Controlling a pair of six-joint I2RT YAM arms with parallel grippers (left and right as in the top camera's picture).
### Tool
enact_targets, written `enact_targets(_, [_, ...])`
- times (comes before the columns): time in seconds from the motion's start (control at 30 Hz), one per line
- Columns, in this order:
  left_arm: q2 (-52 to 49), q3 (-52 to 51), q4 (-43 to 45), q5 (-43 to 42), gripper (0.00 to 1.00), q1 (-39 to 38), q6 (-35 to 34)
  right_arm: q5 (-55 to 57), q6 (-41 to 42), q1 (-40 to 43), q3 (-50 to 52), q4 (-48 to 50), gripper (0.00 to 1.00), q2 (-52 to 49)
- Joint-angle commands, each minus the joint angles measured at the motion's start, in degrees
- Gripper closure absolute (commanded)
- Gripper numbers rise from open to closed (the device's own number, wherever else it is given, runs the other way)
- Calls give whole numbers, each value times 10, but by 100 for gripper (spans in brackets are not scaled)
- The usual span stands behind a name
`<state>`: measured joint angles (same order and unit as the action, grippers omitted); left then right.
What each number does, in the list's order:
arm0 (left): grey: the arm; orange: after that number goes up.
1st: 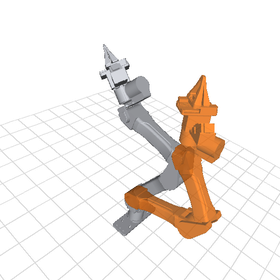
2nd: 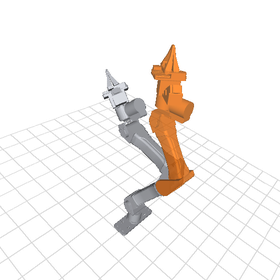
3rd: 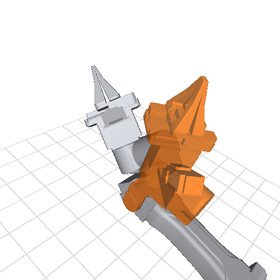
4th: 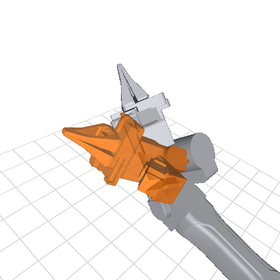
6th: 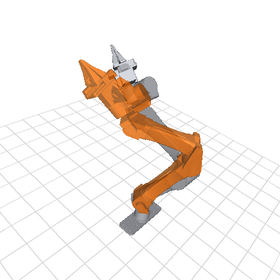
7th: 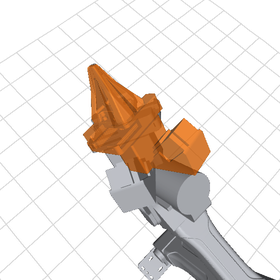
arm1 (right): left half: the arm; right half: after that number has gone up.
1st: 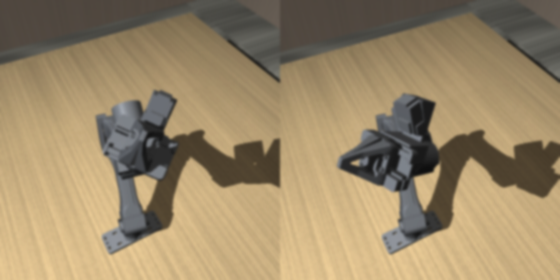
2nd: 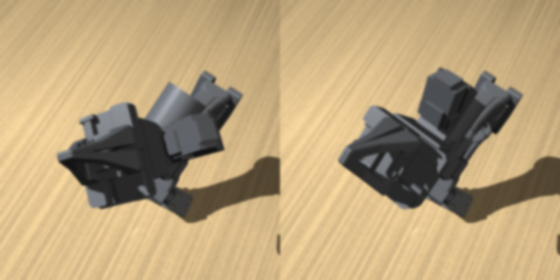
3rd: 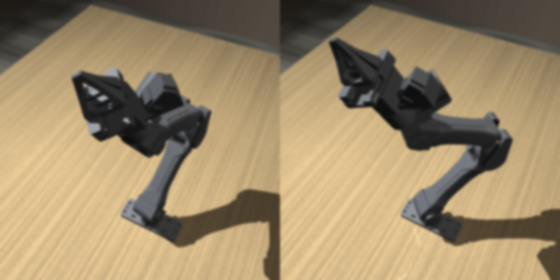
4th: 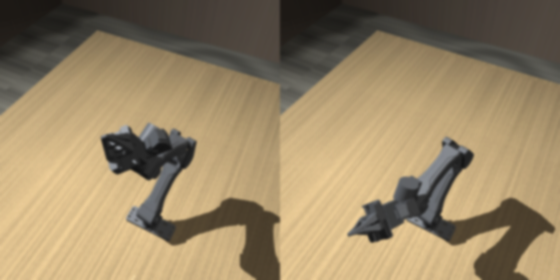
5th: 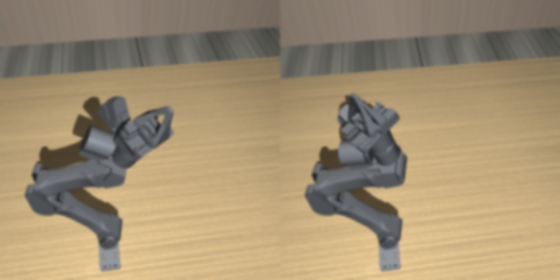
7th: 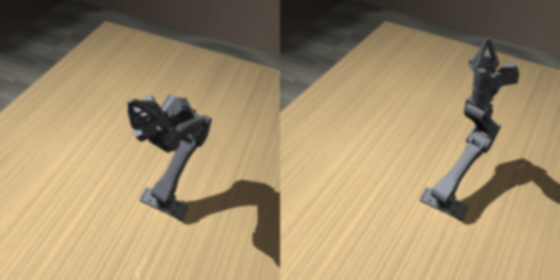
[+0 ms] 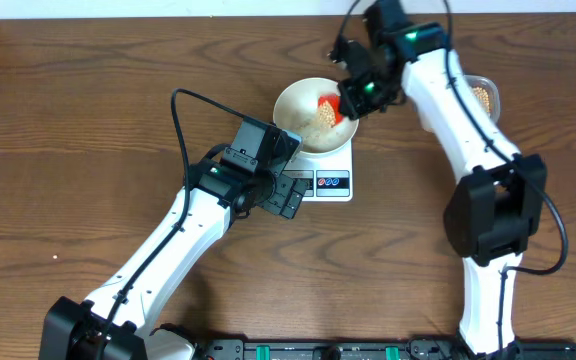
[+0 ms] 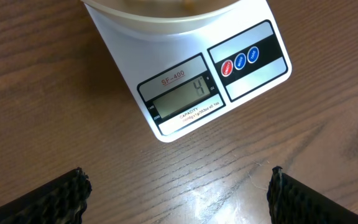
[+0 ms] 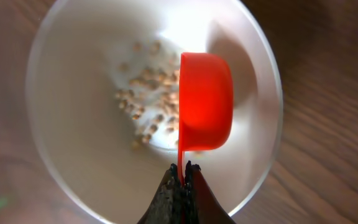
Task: Scoop item into bowl and weigh 50g on scale
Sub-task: 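Carry scoop over the white bowl and tip beans in, right gripper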
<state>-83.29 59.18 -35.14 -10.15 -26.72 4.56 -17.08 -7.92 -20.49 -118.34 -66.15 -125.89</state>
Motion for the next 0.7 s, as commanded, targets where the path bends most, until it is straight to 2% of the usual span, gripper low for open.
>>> enact_targets(0.0, [-6, -1, 0, 6, 7, 1, 4, 150, 4, -41, -13, 3, 99, 42])
enact_targets(0.33, [-6, -2, 0, 6, 7, 1, 4, 297, 6, -114, -13, 19, 99, 56])
enact_targets(0.53, [-6, -1, 0, 6, 7, 1, 4, 292, 22, -118, -13, 29, 99, 69])
enact_targets(0.67, [-6, -1, 0, 6, 7, 1, 4, 233, 21, -105, -13, 39, 99, 90])
